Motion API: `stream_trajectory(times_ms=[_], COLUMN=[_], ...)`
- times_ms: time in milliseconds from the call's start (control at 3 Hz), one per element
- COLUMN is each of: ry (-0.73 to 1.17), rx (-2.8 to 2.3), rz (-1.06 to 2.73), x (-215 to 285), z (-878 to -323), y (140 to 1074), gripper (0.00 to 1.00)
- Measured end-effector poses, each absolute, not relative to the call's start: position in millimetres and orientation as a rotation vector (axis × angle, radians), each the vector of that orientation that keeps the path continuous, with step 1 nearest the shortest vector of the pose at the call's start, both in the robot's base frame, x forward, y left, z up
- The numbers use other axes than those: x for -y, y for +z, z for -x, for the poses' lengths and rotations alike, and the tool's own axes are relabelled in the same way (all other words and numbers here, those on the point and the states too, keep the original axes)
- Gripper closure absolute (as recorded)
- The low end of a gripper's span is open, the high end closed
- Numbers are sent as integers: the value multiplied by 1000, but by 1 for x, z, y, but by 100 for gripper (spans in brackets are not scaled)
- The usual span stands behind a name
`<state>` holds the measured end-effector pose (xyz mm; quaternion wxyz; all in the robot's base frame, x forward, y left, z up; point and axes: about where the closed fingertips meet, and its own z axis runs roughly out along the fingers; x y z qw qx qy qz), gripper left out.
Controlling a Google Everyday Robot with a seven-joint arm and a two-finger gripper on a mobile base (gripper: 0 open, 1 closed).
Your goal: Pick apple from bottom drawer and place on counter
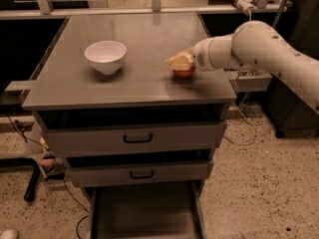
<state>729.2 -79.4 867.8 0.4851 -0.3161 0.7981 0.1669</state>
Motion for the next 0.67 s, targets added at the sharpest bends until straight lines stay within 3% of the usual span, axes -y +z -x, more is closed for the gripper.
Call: stream_trajectory(times_ms=[667], ry=[406], rx=[-1943], rz=[769], x=[79], z=[-729], y=[868], gripper=[11])
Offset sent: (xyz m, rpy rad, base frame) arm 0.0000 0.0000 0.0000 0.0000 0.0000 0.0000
